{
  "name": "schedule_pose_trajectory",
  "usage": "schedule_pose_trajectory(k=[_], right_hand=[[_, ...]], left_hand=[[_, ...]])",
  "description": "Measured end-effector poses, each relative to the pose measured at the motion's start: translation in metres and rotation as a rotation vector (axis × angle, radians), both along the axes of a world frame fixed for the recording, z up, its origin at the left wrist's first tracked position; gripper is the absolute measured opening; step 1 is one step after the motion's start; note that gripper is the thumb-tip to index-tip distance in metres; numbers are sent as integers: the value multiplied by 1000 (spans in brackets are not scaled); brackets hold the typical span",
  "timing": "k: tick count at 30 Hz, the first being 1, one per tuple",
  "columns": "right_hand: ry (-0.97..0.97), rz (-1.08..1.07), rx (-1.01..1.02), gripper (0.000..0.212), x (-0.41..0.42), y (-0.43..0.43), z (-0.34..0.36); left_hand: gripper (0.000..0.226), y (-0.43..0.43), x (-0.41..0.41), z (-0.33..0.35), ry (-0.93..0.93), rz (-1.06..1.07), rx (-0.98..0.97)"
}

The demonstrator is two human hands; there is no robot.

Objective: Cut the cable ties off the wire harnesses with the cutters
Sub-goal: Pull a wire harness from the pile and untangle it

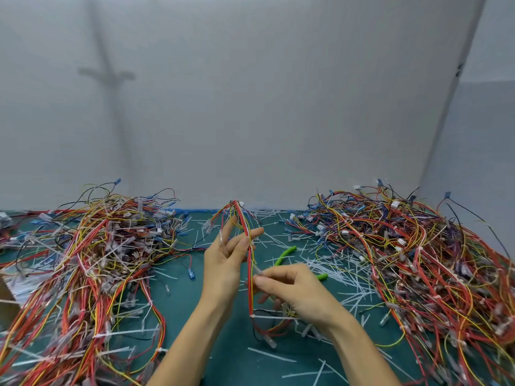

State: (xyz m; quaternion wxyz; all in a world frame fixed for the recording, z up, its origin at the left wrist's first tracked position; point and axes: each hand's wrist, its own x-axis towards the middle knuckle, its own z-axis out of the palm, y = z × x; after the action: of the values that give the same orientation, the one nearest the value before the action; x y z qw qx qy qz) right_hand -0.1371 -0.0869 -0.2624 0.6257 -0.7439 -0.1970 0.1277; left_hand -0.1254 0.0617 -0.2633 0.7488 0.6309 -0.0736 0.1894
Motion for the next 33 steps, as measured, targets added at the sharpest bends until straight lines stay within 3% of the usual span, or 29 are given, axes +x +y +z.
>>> schedule_pose_trajectory(k=[4,8,11,14,19,22,25,33], right_hand=[[14,36,65,9,-4,5,2],[-56,-105,207,15,-4,10,4],[-127,-236,300,21,-1,9,5],[-88,-347,412,22,3,6,4],[39,-440,598,17,6,-1,3],[83,-467,723,13,9,-8,4],[141,-442,858,18,11,-14,5],[260,-363,988,23,8,-11,7]], left_hand=[[29,-4,-2,1,-7,-3,-17],[23,-6,-1,3,36,-54,-14],[37,-6,0,2,116,-58,86],[46,-3,-2,1,162,-245,252],[24,0,-3,-5,81,-433,391],[27,2,-1,-8,114,-516,437],[11,-1,1,-14,97,-406,566],[16,-1,1,-4,49,-152,206]])
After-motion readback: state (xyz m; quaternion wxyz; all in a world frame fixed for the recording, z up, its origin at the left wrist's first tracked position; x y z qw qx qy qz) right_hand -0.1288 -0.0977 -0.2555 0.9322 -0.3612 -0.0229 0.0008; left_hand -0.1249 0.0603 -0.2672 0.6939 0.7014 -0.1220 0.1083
